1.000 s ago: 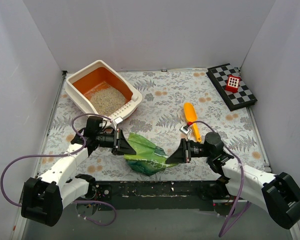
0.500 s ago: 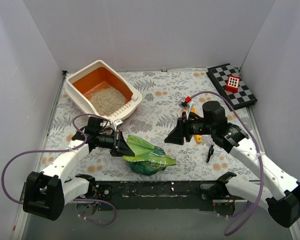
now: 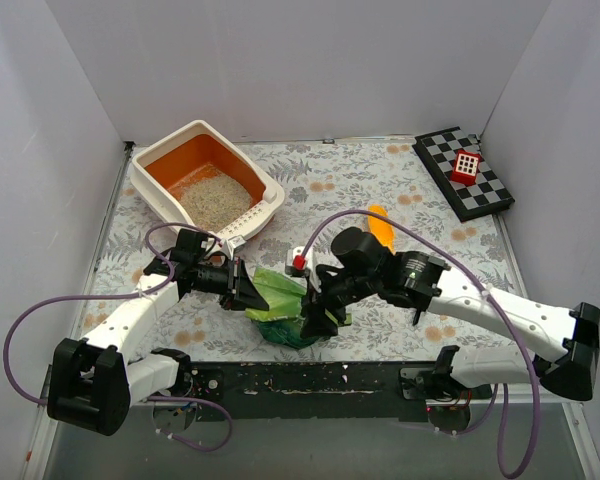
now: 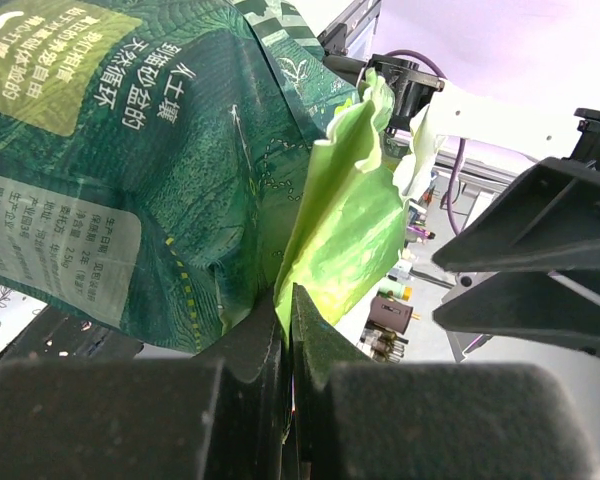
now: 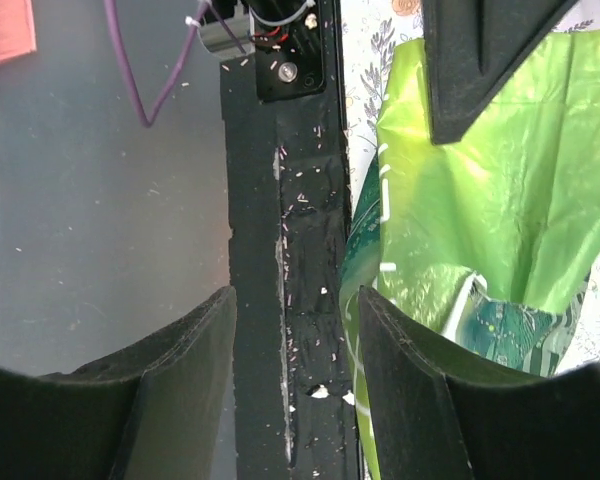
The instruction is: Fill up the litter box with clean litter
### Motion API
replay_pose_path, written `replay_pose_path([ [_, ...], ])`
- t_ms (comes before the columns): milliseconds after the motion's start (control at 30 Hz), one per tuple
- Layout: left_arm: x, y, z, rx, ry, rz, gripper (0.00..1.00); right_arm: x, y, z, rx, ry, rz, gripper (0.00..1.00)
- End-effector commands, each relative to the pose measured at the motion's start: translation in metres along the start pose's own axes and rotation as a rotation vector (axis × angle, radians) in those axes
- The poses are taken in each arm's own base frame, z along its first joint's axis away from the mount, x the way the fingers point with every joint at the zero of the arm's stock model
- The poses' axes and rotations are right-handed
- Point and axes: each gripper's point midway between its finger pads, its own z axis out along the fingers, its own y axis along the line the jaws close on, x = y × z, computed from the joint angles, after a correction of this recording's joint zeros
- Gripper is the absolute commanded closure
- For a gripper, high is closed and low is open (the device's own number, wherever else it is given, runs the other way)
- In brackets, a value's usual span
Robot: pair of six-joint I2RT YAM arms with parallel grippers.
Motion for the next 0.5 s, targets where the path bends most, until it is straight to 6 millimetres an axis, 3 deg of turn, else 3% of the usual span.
replay_pose_path([
  [0, -0.003, 0.007, -0.001, -0.052, -0.020, 0.016, 1.00, -0.014, -0.004, 0.011, 0.059, 0.015, -0.119, 0.41],
  [300, -0.001, 0.006, -0.001, -0.038, -0.018, 0.022, 1.00, -0.004, -0.016, 0.030, 0.097, 0.058, -0.153, 0.41],
  [467, -0.001, 0.003, -0.002, -0.028, -0.015, 0.026, 1.00, 0.017, -0.022, 0.037, 0.103, 0.108, -0.138, 0.42],
])
